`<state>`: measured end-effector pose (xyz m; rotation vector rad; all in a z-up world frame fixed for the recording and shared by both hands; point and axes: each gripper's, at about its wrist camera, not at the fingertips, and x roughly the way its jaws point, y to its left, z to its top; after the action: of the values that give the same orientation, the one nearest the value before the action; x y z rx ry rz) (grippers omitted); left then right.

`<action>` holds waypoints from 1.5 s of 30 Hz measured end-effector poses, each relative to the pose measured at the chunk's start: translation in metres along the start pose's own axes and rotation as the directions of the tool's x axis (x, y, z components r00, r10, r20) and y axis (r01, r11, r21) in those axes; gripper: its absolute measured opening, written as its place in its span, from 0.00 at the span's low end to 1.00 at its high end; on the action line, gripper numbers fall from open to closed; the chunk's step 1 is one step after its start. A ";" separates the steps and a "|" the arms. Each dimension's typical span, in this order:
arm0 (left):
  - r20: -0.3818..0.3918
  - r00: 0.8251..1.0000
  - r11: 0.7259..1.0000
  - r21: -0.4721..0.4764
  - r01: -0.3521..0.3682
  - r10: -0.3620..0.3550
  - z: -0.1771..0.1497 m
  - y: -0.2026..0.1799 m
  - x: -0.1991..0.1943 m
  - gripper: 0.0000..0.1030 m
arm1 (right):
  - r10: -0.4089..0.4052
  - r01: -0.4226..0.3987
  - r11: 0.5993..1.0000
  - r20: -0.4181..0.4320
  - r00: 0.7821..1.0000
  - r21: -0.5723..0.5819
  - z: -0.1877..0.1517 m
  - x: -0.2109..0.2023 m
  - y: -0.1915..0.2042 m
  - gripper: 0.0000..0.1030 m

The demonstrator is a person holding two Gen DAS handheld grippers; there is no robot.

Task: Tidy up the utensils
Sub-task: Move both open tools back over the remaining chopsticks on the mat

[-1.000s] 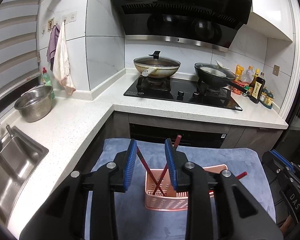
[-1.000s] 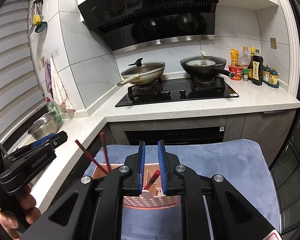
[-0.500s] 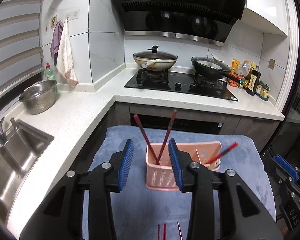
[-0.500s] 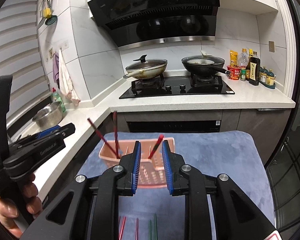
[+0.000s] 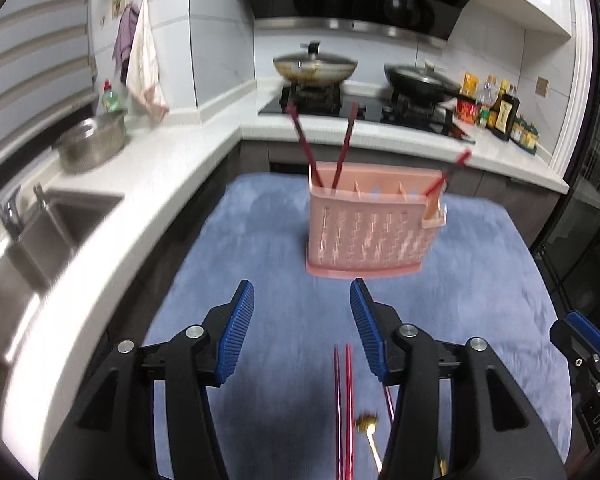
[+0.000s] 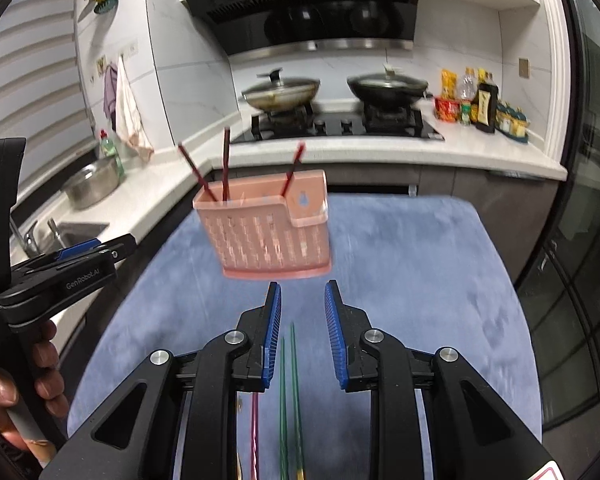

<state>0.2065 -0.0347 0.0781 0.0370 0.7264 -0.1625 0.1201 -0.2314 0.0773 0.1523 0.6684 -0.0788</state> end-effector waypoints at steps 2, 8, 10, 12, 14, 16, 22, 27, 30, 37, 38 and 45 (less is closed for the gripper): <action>-0.017 1.000 1.000 -0.001 -0.001 0.001 -0.012 0.002 0.000 0.47 | -0.020 0.019 1.000 -0.020 1.000 -0.011 -0.015 -0.001 0.000 0.23; -0.081 0.997 1.000 -0.014 -0.022 0.020 -0.063 0.011 0.002 0.57 | -0.039 0.038 0.999 -0.110 0.993 -0.010 -0.068 0.001 -0.005 0.23; -0.108 0.994 0.999 -0.001 -0.035 0.035 -0.080 0.012 0.005 0.57 | -0.041 0.041 0.999 -0.140 0.989 -0.004 -0.083 0.004 -0.006 0.23; -0.132 0.990 0.999 0.010 -0.048 0.048 -0.094 0.014 0.007 0.57 | -0.046 0.045 0.999 -0.165 0.985 -0.005 -0.099 0.007 -0.005 0.23; -0.158 0.986 0.999 0.010 -0.050 0.051 -0.109 0.017 0.009 0.57 | -0.045 0.044 0.999 -0.180 0.983 -0.006 -0.111 0.010 -0.006 0.23; -0.173 0.983 0.998 0.016 -0.053 0.055 -0.121 0.018 0.009 0.58 | -0.043 0.043 0.999 -0.195 0.980 -0.005 -0.121 0.014 -0.005 0.23; -0.222 0.973 0.998 0.013 -0.062 0.064 -0.149 0.023 0.011 0.60 | -0.033 0.036 0.999 -0.229 0.973 0.009 -0.143 0.025 -0.005 0.23; -0.253 0.965 0.997 0.024 -0.071 0.075 -0.166 0.024 0.013 0.60 | -0.029 0.033 0.999 -0.261 0.965 0.011 -0.155 0.033 -0.003 0.23; -0.269 0.960 0.997 0.027 -0.068 0.072 -0.173 0.024 0.014 0.60 | -0.023 0.028 0.999 -0.271 0.962 0.014 -0.158 0.036 -0.002 0.23; -0.287 0.957 0.998 0.036 -0.043 0.052 -0.183 0.023 0.012 0.61 | -0.021 0.024 1.000 -0.289 0.957 0.007 -0.163 0.042 0.002 0.21; -0.289 0.956 0.998 0.038 -0.040 0.049 -0.184 0.022 0.012 0.61 | -0.019 0.021 1.000 -0.292 0.956 0.005 -0.163 0.043 0.003 0.20; -0.299 0.954 0.999 0.047 -0.016 0.029 -0.188 0.017 0.012 0.62 | -0.021 0.022 1.000 -0.308 0.951 -0.001 -0.168 0.051 0.003 0.15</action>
<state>0.0944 -0.0023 -0.0705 0.1137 1.0252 -0.1521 0.0575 -0.2015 -0.0837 0.1616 0.9823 -0.0781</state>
